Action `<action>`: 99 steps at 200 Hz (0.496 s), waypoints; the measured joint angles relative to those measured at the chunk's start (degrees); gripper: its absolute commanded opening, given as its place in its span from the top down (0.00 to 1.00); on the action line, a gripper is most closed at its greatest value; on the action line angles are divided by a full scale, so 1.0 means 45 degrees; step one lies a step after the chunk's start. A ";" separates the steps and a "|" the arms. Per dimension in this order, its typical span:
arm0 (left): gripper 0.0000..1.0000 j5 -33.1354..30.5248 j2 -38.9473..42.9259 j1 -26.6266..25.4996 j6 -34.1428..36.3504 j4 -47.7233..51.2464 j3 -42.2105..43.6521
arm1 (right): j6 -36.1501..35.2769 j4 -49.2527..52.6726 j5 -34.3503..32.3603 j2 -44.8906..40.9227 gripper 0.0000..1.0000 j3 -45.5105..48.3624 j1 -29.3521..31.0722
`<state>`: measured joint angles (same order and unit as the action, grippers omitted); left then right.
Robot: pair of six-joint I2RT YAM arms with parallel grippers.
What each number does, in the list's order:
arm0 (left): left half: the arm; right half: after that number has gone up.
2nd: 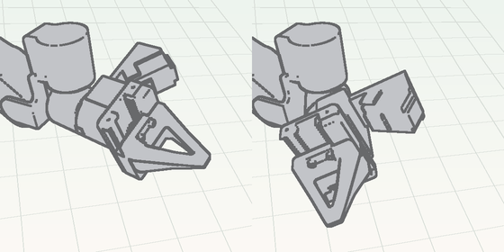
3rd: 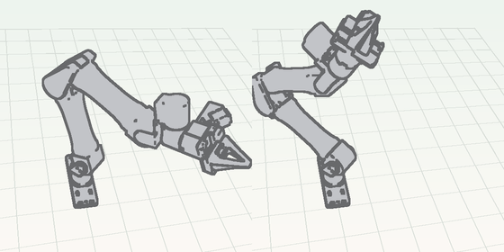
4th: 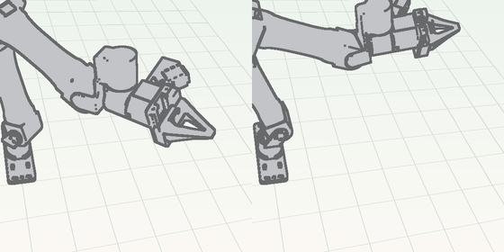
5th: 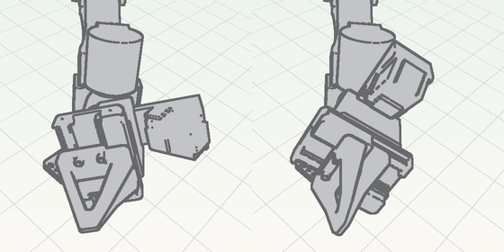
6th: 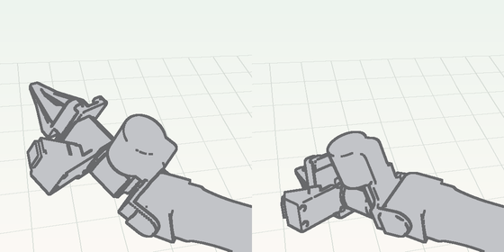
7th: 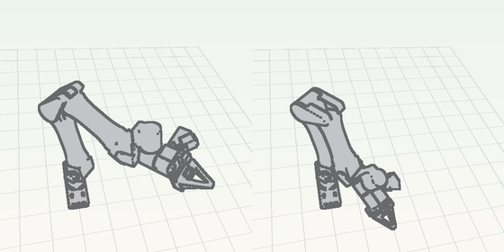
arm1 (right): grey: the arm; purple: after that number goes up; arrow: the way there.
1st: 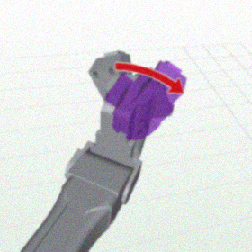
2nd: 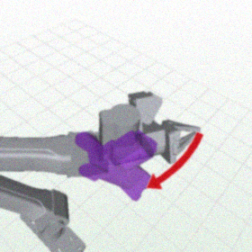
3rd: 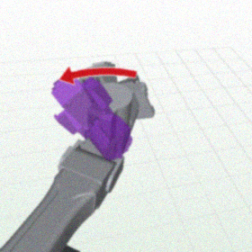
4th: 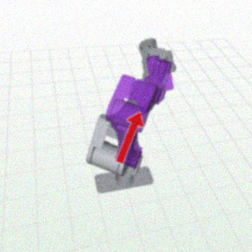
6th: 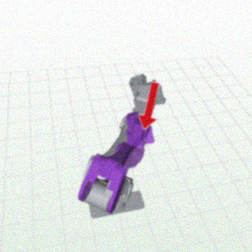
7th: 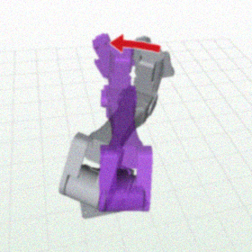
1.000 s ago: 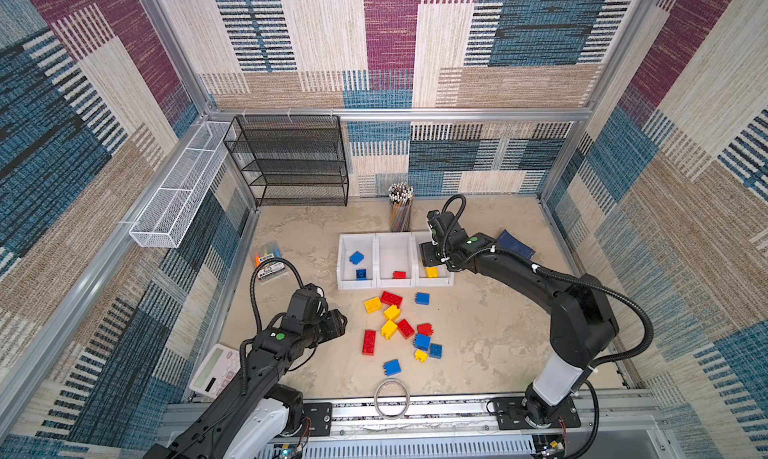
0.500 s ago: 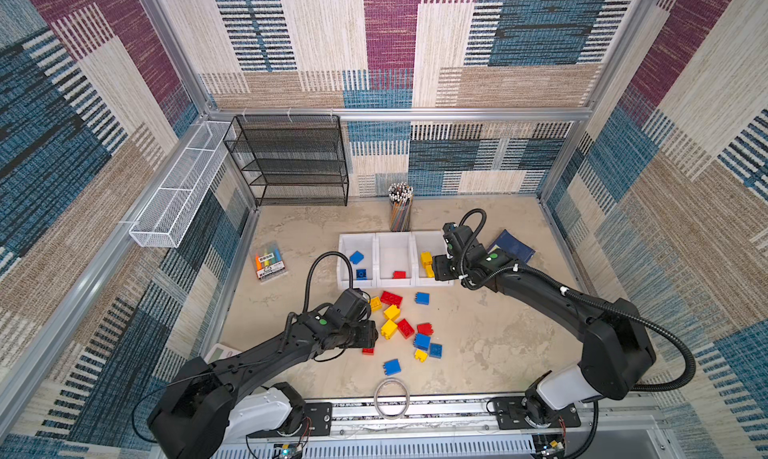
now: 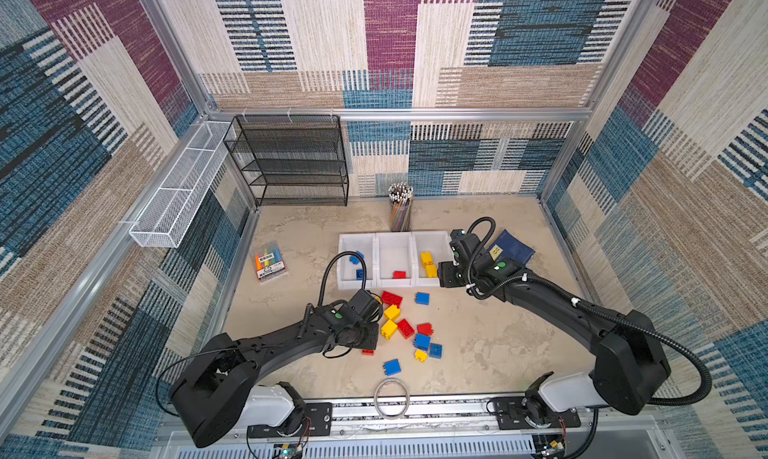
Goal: Sort the legos into containers by color
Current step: 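Grasp a long red brick with the left gripper while the right gripper withdraws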
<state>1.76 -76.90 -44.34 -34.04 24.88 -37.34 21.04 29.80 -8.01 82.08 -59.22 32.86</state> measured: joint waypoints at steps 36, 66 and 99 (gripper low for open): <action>0.70 -0.0117 -0.0180 -0.0151 0.0049 -0.0063 -0.0165 | 0.0039 0.0005 0.0000 -0.0102 0.35 0.0005 0.0000; 0.73 -0.0219 -0.0019 -0.0185 0.0097 0.0000 -0.0199 | 0.0097 0.0015 0.0000 -0.0228 0.35 0.0005 0.0000; 0.71 -0.0296 0.0355 -0.0185 0.0389 0.0321 -0.1185 | 0.0180 0.0092 -0.0019 -0.0607 0.36 -0.0010 0.0005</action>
<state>0.43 -75.31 -45.17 -32.29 26.33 -42.68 21.85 30.22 -8.10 79.35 -59.27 32.88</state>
